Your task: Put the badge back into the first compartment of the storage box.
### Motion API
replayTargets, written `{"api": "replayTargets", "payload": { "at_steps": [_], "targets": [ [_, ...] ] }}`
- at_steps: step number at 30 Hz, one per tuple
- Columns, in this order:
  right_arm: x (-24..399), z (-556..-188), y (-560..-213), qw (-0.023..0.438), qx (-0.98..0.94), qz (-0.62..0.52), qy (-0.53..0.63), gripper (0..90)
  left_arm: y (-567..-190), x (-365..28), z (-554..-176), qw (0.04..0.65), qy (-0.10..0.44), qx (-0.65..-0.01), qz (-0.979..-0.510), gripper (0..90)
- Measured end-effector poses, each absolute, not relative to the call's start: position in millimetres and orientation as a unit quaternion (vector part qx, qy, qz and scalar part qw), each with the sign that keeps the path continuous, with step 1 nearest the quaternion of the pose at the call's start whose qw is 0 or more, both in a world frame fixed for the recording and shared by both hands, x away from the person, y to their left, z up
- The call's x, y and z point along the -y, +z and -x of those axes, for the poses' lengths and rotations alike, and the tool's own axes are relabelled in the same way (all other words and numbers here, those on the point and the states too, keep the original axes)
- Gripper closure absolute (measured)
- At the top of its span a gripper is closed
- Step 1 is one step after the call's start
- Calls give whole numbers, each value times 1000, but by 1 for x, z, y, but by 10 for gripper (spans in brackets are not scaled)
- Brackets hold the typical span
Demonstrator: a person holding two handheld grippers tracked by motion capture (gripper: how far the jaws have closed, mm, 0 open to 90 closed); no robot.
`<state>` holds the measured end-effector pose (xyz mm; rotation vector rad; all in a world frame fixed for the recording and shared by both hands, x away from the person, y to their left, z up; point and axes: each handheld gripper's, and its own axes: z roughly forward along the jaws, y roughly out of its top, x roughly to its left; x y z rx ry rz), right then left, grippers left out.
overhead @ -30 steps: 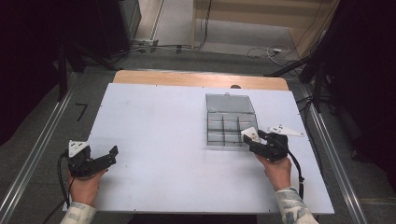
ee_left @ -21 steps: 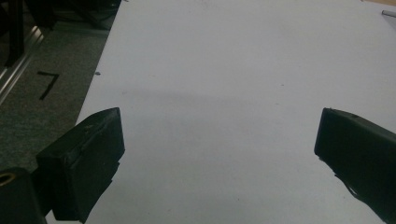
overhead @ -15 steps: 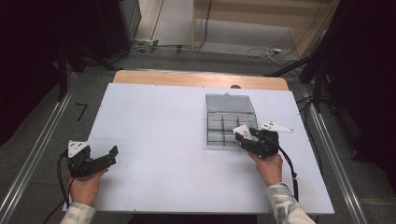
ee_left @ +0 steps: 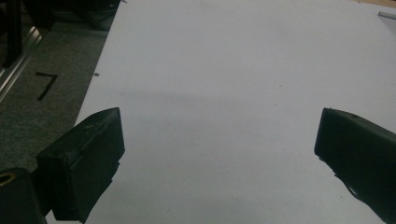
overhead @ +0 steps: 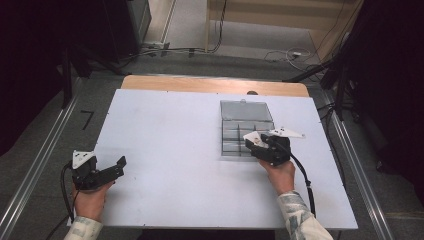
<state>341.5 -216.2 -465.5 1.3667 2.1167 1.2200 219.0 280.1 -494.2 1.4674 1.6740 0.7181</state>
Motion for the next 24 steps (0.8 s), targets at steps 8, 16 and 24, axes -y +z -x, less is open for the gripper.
{"api": "replayTargets", "payload": {
  "at_steps": [8,16,24],
  "targets": [
    [211,-347,-467,171,-746,-480,429,310,-494,-280,-219,392,283,-658,-577,17],
    [203,-352,-467,171,-747,-480,426,310,-494,-280,-219,393,284,-658,-577,17],
    [191,-357,-465,170,-751,-475,426,310,-494,-281,-219,393,283,-658,-577,17]
  ]
}}
